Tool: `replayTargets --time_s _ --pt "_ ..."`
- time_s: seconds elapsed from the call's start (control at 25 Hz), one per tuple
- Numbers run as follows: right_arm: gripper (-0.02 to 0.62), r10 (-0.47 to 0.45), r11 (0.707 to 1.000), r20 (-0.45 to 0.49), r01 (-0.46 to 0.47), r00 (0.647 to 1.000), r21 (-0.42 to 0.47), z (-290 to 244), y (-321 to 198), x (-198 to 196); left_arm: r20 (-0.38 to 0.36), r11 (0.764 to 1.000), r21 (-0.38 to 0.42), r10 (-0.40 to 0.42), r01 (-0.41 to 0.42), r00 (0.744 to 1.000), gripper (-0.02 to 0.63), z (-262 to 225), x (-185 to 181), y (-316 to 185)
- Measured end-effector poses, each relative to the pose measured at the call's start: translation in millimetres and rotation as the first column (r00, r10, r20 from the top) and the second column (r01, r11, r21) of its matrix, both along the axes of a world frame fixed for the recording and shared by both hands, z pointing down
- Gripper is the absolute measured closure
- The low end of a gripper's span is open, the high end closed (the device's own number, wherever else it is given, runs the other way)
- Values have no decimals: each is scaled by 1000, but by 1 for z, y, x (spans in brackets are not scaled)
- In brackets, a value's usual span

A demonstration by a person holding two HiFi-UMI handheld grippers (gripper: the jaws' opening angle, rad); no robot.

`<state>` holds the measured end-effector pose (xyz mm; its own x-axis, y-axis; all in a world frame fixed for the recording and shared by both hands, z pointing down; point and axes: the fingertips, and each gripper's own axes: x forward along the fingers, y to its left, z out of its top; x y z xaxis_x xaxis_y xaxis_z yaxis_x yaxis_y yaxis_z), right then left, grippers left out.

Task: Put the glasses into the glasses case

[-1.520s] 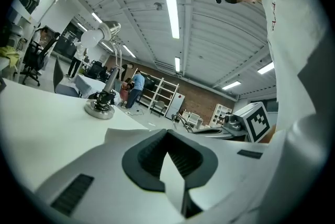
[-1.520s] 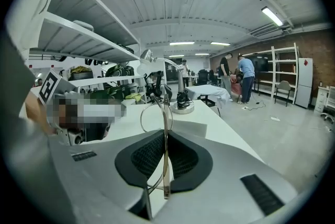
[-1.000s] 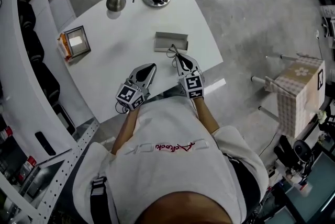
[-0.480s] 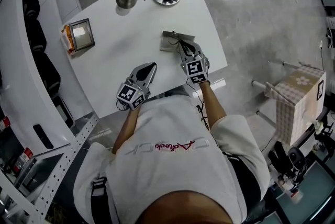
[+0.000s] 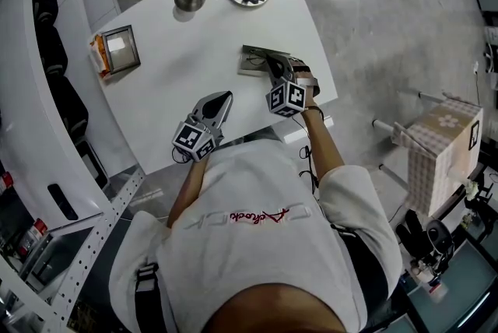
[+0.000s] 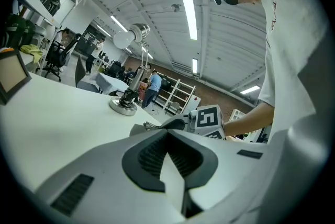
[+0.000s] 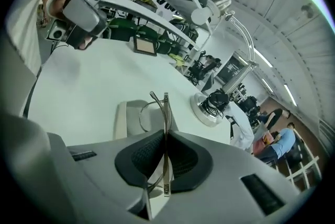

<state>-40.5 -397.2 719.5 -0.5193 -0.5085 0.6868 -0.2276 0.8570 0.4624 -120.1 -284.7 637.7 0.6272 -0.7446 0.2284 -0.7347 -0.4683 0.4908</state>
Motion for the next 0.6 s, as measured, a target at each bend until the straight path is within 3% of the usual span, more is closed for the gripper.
replayTargets --time_s 0.6 --pt "581 -39 989 -108 22 993 -148 41 3 -6 -1 1000 3 -27 27 1000 597 0 -7 1"
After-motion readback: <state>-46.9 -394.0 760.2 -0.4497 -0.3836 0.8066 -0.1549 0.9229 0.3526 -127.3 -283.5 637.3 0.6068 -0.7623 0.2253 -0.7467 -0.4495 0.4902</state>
